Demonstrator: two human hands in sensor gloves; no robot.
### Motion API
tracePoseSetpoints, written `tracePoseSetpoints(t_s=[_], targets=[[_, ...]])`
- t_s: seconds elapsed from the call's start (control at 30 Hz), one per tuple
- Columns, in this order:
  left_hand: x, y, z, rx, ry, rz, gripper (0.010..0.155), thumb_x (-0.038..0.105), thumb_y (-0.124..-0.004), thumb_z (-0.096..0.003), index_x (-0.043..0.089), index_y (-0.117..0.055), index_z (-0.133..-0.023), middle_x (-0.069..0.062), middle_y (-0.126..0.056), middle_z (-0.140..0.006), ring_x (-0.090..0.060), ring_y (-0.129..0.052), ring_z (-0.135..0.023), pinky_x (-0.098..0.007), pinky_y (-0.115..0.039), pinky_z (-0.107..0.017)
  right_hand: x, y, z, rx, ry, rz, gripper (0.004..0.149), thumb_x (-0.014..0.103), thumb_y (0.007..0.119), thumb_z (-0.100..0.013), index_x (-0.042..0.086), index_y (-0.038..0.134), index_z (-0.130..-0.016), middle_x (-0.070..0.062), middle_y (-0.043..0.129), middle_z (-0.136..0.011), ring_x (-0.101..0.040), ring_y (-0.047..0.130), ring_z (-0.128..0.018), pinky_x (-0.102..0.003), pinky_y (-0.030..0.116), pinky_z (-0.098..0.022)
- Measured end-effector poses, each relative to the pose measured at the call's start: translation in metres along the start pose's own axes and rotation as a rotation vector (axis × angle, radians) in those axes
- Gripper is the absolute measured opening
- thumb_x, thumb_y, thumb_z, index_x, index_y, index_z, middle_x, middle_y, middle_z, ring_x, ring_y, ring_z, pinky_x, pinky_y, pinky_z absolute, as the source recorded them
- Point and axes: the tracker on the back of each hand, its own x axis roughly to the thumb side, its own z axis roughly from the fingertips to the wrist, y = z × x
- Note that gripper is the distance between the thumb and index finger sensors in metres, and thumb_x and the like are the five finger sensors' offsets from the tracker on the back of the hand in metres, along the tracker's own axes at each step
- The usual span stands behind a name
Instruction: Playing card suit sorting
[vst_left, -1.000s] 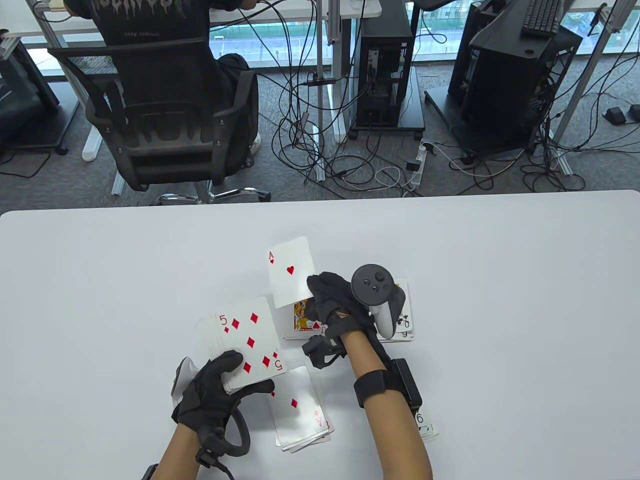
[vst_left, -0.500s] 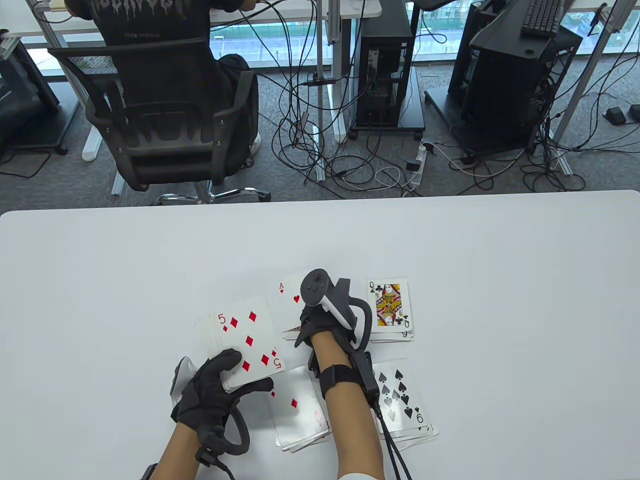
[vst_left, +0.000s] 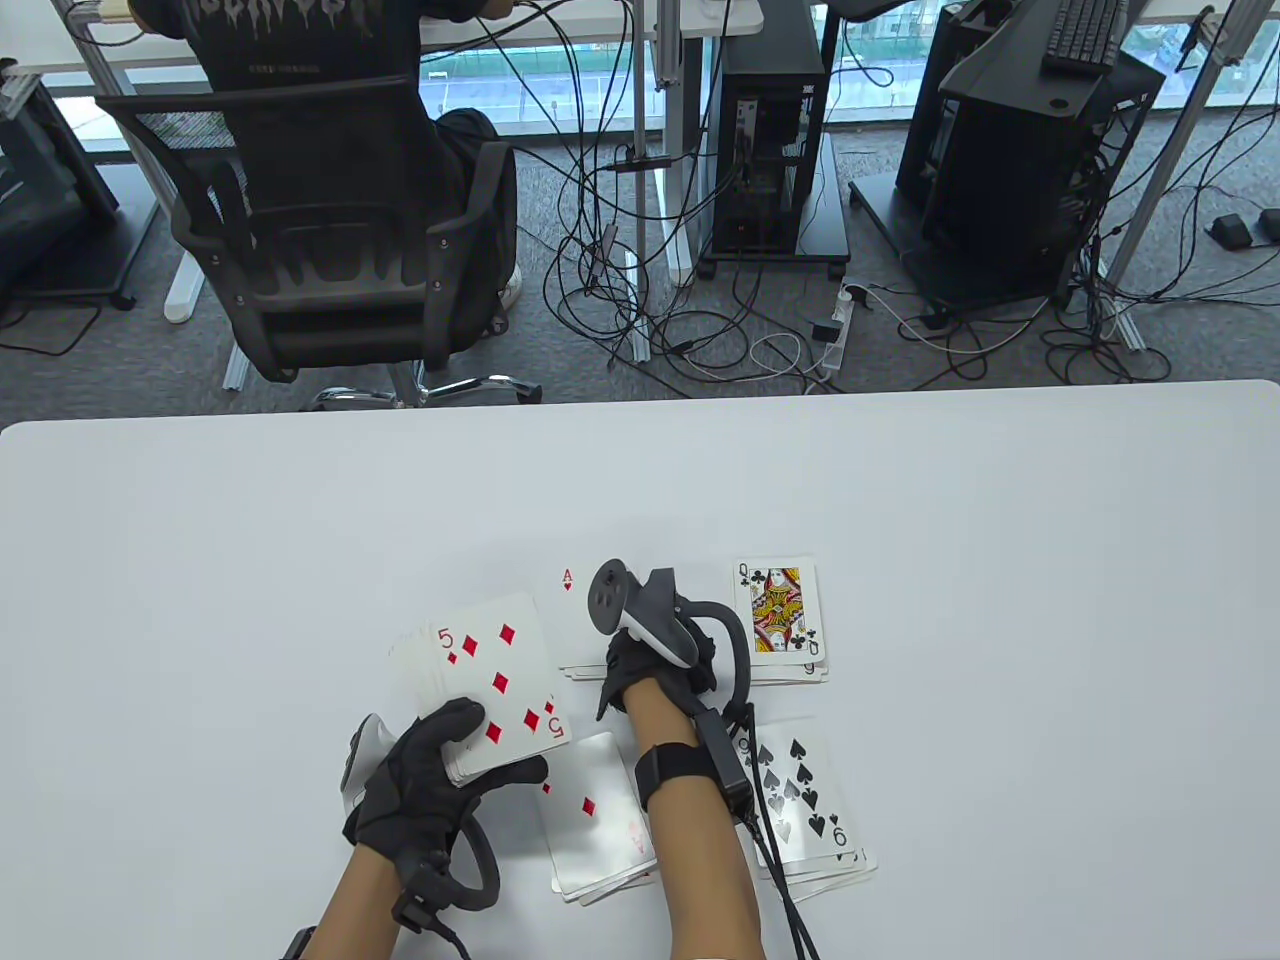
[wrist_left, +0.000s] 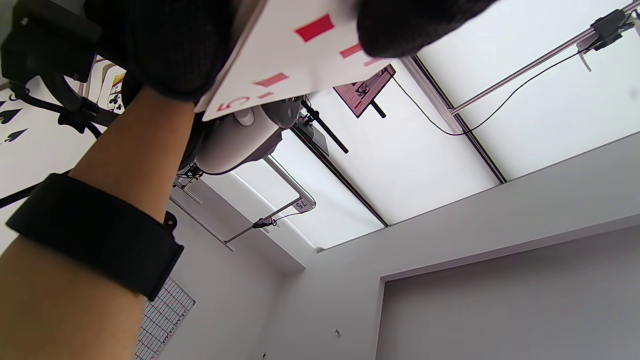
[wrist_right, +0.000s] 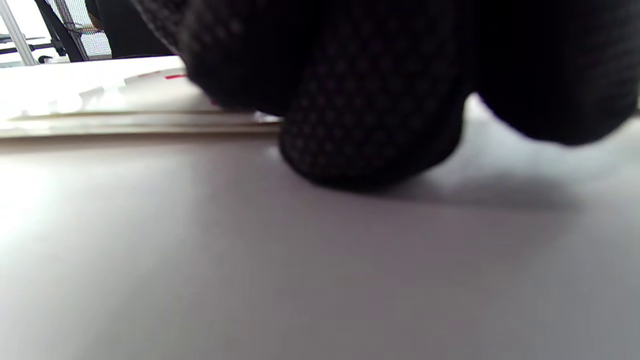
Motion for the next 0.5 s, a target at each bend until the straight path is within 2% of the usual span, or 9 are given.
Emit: tracePoseSetpoints(t_s=[0.1,0.27,0.37,0.5], targets=[[-0.001,0.000,0.000,0.000,0.007,0.001,0.056,0.043,-0.066,-0.0643,0.035,-0.034,-0.110,0.000,-0.049,-0.116,-0.034,-0.070,-0.103,-0.046,-0.080,-0.061,-0.004,-0.008,0.005,-0.025,-0.031,-0.113,0.048,0.027,0.070,-0.054,-0.018,0.074,-0.072,-0.006,0.093,-0.033,-0.026,0.098,-0.024,-0.046,0.087,-0.021],[-0.001,0.000,0.000,-0.003,0.008,0.001,0.056,0.043,-0.066,-0.0642,0.035,-0.034,-0.110,0.000,-0.049,-0.116,-0.034,-0.070,-0.103,-0.046,-0.080,-0.061,-0.010,-0.030,0.023,-0.121,-0.183,-0.359,0.050,0.027,0.069,-0.055,-0.018,0.073,-0.074,-0.009,0.093,-0.035,-0.028,0.098,-0.027,-0.048,0.086,-0.023],[-0.001,0.000,0.000,-0.001,0.008,-0.001,0.056,0.043,-0.066,-0.0643,0.035,-0.034,-0.110,0.000,-0.049,-0.116,-0.034,-0.070,-0.103,-0.046,-0.080,-0.061,-0.013,-0.044,0.042,-0.210,-0.303,-0.503,0.051,0.028,0.066,-0.056,-0.019,0.073,-0.074,-0.011,0.093,-0.037,-0.030,0.098,-0.029,-0.049,0.086,-0.024],[-0.001,0.000,0.000,0.001,0.011,-0.006,0.056,0.043,-0.066,-0.0642,0.035,-0.034,-0.110,-0.001,-0.049,-0.116,-0.034,-0.070,-0.103,-0.046,-0.080,-0.061,-0.010,-0.056,0.068,-0.247,-0.452,-0.649,0.052,0.029,0.065,-0.057,-0.019,0.072,-0.076,-0.012,0.093,-0.040,-0.032,0.097,-0.032,-0.051,0.085,-0.026]])
